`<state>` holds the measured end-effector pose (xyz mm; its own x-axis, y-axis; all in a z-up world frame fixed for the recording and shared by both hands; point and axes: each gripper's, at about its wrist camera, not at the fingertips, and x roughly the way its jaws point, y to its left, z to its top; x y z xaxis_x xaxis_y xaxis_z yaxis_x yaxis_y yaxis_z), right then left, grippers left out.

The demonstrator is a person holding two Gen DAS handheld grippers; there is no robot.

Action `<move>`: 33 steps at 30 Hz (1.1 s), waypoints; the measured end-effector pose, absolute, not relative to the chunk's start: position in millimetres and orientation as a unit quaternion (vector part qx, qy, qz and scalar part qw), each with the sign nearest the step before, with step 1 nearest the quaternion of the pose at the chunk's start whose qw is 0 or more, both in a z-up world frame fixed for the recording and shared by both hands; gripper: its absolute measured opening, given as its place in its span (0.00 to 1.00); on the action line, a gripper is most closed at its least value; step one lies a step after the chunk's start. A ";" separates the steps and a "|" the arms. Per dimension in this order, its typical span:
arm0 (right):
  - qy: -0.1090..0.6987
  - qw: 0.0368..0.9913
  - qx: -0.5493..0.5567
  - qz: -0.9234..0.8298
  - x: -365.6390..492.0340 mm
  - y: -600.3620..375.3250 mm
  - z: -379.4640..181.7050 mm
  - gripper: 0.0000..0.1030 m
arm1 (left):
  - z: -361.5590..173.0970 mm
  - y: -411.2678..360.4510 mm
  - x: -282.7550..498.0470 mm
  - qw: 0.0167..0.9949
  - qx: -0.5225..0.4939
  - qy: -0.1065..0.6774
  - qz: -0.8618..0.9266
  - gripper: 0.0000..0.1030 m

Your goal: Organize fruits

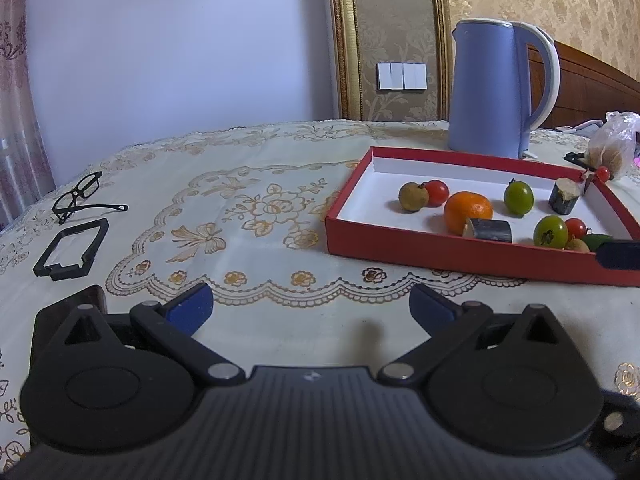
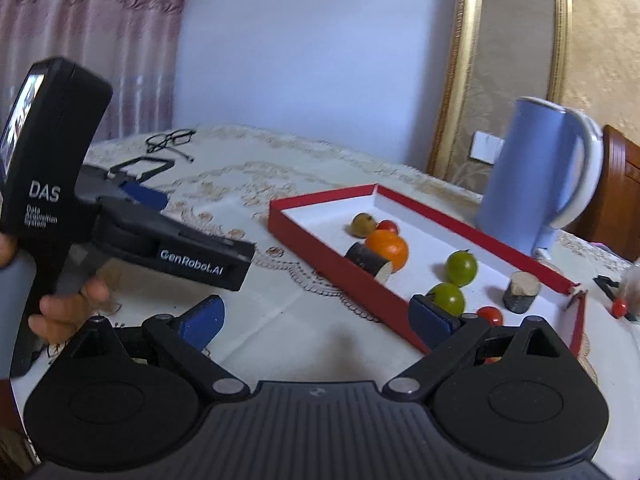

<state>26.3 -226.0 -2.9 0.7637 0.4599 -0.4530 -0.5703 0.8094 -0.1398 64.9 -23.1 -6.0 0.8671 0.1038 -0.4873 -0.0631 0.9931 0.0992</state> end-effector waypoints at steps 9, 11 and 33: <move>0.233 0.937 -0.087 0.245 40.5 -226.5 -6.4 0.96 | -2.5 -14.2 72.2 0.964 0.039 0.249 0.083 1.00; 0.245 0.941 -0.061 0.226 43.0 -223.2 -6.8 0.96 | -0.3 -7.5 74.9 0.964 0.029 0.251 0.087 1.00; 0.321 0.925 -0.065 0.191 86.6 -188.6 -22.1 1.00 | -3.3 14.0 92.0 0.960 0.028 0.253 0.119 1.00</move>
